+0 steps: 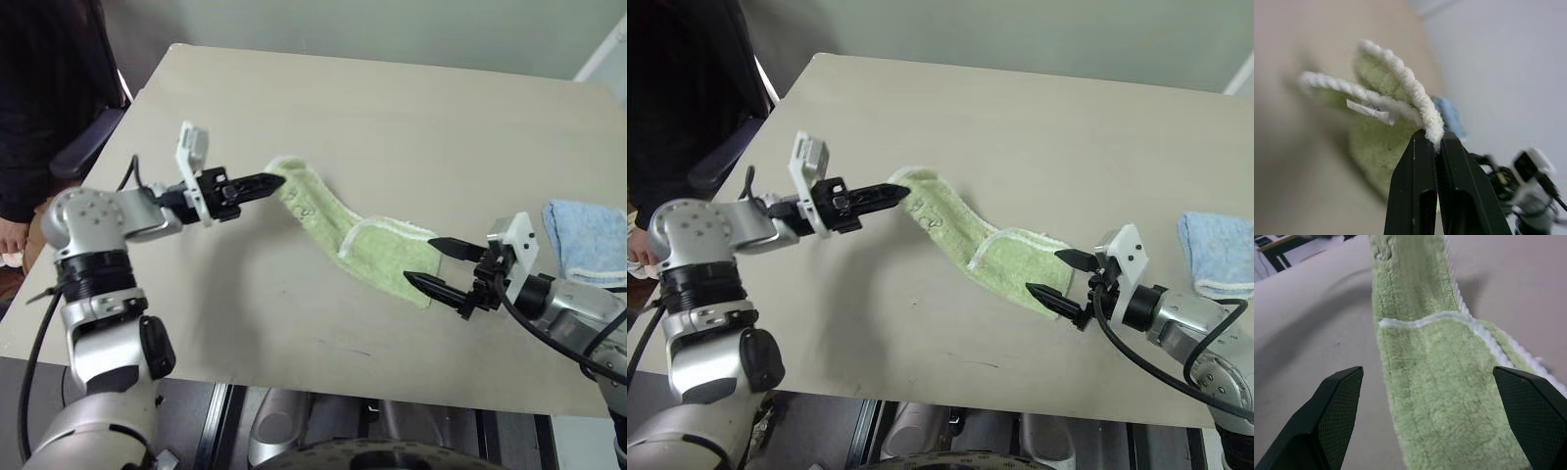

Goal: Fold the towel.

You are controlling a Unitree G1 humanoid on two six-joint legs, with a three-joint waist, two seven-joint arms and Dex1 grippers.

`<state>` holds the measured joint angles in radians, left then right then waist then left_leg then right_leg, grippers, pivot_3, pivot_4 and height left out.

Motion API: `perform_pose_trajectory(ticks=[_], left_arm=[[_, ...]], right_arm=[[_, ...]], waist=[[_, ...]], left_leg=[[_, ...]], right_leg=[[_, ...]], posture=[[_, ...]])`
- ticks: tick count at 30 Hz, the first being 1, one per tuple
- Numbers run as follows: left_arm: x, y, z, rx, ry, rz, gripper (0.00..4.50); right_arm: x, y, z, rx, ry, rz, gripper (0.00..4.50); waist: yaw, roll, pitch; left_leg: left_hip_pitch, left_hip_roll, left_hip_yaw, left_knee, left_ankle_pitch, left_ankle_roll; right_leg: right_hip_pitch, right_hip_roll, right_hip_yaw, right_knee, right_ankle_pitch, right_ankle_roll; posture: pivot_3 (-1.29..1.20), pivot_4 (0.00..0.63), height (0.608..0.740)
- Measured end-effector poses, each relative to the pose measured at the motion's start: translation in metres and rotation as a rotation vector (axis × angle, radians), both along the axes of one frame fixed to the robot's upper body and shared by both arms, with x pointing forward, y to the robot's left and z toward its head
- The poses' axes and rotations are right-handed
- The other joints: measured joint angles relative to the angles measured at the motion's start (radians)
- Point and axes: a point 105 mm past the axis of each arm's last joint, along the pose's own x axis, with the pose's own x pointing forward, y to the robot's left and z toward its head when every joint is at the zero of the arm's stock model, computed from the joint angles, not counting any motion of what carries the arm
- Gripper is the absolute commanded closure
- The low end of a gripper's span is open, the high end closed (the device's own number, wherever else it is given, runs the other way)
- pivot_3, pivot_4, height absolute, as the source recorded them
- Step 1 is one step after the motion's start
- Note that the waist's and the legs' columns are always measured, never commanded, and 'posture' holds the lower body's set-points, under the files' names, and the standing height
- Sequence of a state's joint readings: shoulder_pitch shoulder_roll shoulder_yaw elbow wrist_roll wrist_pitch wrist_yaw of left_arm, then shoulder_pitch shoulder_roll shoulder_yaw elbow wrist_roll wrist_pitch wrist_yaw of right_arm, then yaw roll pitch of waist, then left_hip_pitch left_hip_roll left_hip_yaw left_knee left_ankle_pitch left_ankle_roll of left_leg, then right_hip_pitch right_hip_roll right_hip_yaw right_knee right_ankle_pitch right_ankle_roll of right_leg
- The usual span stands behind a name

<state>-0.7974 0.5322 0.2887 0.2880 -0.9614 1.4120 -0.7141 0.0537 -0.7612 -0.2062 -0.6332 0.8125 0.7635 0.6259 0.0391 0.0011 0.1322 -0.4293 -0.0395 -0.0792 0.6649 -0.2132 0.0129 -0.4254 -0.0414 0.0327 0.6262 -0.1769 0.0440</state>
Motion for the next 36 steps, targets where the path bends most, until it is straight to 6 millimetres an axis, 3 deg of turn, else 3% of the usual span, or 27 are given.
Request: perform_pose_trajectory(ticks=[7, 12, 23, 31, 36], left_arm=[[-0.022, -0.053, -0.019, 0.134, -0.112, -0.311, 4.48], [-0.021, -0.071, -0.023, 0.143, -0.170, -0.424, 4.48], [-0.042, -0.137, -0.045, 0.127, -0.201, -0.645, 4.48], [-0.058, -0.161, -0.062, 0.187, -0.202, -0.746, 4.48], [-0.063, -0.165, -0.077, 0.225, -0.198, -0.771, 3.14]], right_arm=[[-0.003, -0.017, 0.001, -0.034, 0.000, -0.061, 0.00], [-0.006, -0.028, 0.004, -0.047, -0.012, -0.113, 0.00], [-0.019, -0.039, 0.001, -0.059, -0.012, -0.215, 0.00], [-0.020, -0.040, 0.002, -0.063, -0.026, -0.244, 0.00], [-0.018, -0.040, 0.002, -0.060, -0.031, -0.260, 0.00]], waist=[[-0.001, 0.000, 0.000], [-0.001, -0.001, 0.001], [0.002, -0.001, 0.001], [0.002, -0.001, 0.001], [0.002, -0.001, 0.001]], left_leg=[[-0.001, 0.000, 0.000, 0.000, 0.000, 0.000], [-0.002, 0.000, -0.001, 0.000, 0.000, 0.001], [-0.006, 0.000, 0.000, 0.002, 0.000, 0.004], [-0.006, 0.000, 0.000, 0.002, 0.001, 0.004], [-0.006, 0.000, 0.000, 0.003, 0.001, 0.004]], right_leg=[[0.000, 0.000, 0.000, 0.000, -0.003, 0.011], [-0.001, 0.000, 0.000, 0.000, -0.005, 0.015], [-0.002, -0.002, 0.000, -0.002, -0.002, 0.024], [-0.001, -0.002, 0.000, -0.001, -0.001, 0.026], [-0.001, -0.002, 0.001, -0.002, -0.001, 0.026]], posture=[[0.00, 0.150, 0.733], [0.00, 0.150, 0.733], [0.00, 0.150, 0.733], [0.00, 0.150, 0.733], [0.00, 0.150, 0.733]])
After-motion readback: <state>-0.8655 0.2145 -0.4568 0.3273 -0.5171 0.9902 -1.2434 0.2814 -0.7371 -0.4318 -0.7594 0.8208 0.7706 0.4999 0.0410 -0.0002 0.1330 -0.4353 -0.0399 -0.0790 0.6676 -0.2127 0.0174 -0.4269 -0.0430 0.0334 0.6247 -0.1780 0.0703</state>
